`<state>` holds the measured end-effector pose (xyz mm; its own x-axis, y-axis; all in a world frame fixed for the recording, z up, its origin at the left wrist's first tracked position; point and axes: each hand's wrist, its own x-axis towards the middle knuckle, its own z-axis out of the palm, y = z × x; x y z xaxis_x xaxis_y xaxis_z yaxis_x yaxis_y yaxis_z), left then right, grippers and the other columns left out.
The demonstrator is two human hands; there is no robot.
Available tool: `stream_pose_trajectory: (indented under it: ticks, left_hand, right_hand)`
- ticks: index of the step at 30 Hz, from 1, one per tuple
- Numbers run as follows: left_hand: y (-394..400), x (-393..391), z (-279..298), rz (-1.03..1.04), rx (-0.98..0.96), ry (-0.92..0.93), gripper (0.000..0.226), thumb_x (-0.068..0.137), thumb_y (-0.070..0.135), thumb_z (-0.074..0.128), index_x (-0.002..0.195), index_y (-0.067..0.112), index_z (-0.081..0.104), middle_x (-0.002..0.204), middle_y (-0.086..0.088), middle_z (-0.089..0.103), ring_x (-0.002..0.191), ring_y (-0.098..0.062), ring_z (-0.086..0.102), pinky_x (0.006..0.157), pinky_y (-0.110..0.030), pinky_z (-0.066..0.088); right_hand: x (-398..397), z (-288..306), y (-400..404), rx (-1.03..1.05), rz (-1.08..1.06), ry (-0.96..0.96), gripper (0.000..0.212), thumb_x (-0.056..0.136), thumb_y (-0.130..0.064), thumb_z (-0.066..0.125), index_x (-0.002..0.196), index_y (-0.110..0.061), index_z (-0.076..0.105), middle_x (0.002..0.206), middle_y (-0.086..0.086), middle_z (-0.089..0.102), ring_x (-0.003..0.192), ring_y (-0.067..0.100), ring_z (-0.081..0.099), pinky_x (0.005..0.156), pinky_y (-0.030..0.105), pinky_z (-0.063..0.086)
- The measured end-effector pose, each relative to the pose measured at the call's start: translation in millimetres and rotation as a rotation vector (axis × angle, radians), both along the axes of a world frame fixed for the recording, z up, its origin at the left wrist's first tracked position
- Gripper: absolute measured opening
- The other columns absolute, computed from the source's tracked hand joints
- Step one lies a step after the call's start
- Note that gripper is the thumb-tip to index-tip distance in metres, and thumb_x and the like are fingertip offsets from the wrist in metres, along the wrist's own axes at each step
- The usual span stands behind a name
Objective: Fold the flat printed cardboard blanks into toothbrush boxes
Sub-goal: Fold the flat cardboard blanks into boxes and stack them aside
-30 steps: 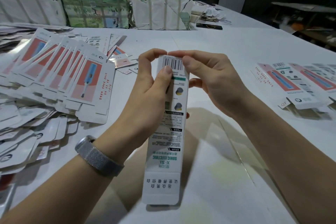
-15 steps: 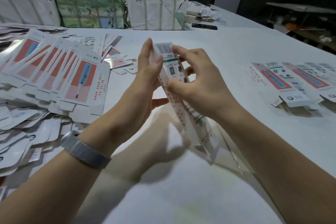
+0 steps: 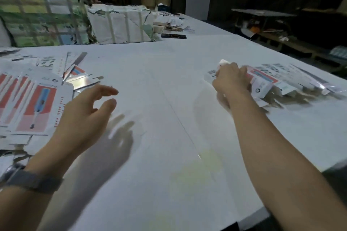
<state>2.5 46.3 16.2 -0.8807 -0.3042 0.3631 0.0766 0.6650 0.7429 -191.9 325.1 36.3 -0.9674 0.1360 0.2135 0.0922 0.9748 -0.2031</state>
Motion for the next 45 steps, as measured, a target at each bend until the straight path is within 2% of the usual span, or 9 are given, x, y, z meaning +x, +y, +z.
stream_pose_trajectory:
  ticks: [7,11,14,18,27,35,39,42,45]
  left_hand:
    - [-9.3,-3.8,0.4,0.103,-0.174,-0.117,0.026,0.094,0.019,0.057,0.119,0.022,0.065,0.131,-0.002,0.06,0.122,-0.02,0.052,0.096,-0.031,0.038]
    - [-24.5,-2.7,-0.3,0.203,-0.331,-0.217,0.033,0.093,0.028,0.055,0.126,0.026,0.06,0.135,-0.003,0.055,0.125,-0.027,0.047,0.1,-0.04,0.04]
    - [-37.4,2.7,-4.4,0.349,-0.536,-0.414,0.044,0.093,0.038,0.05,0.135,0.028,0.049,0.143,-0.007,0.045,0.138,-0.037,0.03,0.113,-0.054,0.023]
    - [-41.5,2.7,-6.9,0.411,-0.625,-0.557,0.049,0.096,0.043,0.042,0.142,0.026,0.04,0.147,-0.014,0.041,0.141,-0.047,0.024,0.115,-0.058,0.02]
    - [-47.2,0.9,-3.7,0.435,-0.709,-0.49,0.04,0.094,0.038,0.054,0.132,0.026,0.047,0.133,-0.008,0.05,0.122,-0.039,0.044,0.1,-0.049,0.034]
    - [-35.6,3.7,6.0,0.359,-0.671,-0.298,0.039,0.091,0.019,0.054,0.128,0.021,0.043,0.096,-0.007,0.059,0.085,-0.034,0.058,0.067,-0.037,0.048]
    - [-31.6,11.3,24.6,0.333,-0.599,0.048,0.053,0.089,0.005,0.051,0.138,0.02,0.037,0.089,-0.012,0.061,0.078,-0.038,0.06,0.06,-0.043,0.049]
    - [-22.1,18.2,38.0,0.189,-0.265,0.251,0.065,0.088,0.009,0.061,0.145,0.025,0.034,0.104,0.006,0.066,0.075,-0.017,0.068,0.052,-0.025,0.051]
    - [-8.6,19.1,39.6,0.047,0.184,0.192,0.07,0.088,0.01,0.064,0.147,0.031,0.033,0.102,0.013,0.063,0.076,-0.004,0.071,0.054,-0.018,0.055]
  right_hand:
    - [24.7,6.1,-42.4,-0.195,0.357,0.325,0.03,0.089,-0.011,0.06,0.116,-0.021,0.071,0.121,0.009,0.056,0.116,0.034,0.047,0.087,0.041,0.044]
    - [68.7,-4.5,-90.3,-0.321,0.733,0.218,0.025,0.086,-0.014,0.066,0.108,-0.023,0.074,0.102,-0.001,0.061,0.09,0.023,0.059,0.088,0.037,0.047]
    - [93.2,-10.0,-121.3,-0.331,0.905,0.119,0.022,0.088,-0.02,0.066,0.108,-0.027,0.073,0.096,-0.01,0.061,0.083,0.015,0.059,0.087,0.036,0.048]
    - [108.1,-12.8,-157.4,-0.402,1.011,0.055,0.021,0.087,-0.022,0.065,0.105,-0.029,0.072,0.087,-0.017,0.061,0.08,0.011,0.059,0.087,0.035,0.05]
    - [114.0,-29.7,-186.9,-0.444,0.994,0.006,0.022,0.088,-0.024,0.06,0.106,-0.03,0.072,0.08,-0.021,0.06,0.076,0.006,0.054,0.087,0.034,0.05]
    - [114.9,-33.2,-182.5,-0.55,0.986,0.055,0.021,0.088,-0.018,0.061,0.103,-0.027,0.073,0.075,-0.02,0.06,0.07,0.004,0.054,0.084,0.037,0.052]
    - [113.5,-27.5,-180.3,-0.699,0.951,0.091,0.032,0.091,-0.022,0.064,0.122,-0.029,0.063,0.08,-0.015,0.06,0.066,0.006,0.055,0.082,0.038,0.052]
    - [113.6,-15.4,-176.5,-0.932,0.928,0.09,0.048,0.093,-0.032,0.063,0.137,-0.036,0.043,0.095,-0.015,0.058,0.073,0.009,0.059,0.074,0.027,0.052]
    - [114.1,-2.1,-168.2,-1.096,0.988,0.095,0.058,0.094,-0.026,0.061,0.143,-0.037,0.032,0.107,-0.02,0.058,0.084,0.003,0.067,0.073,0.021,0.057]
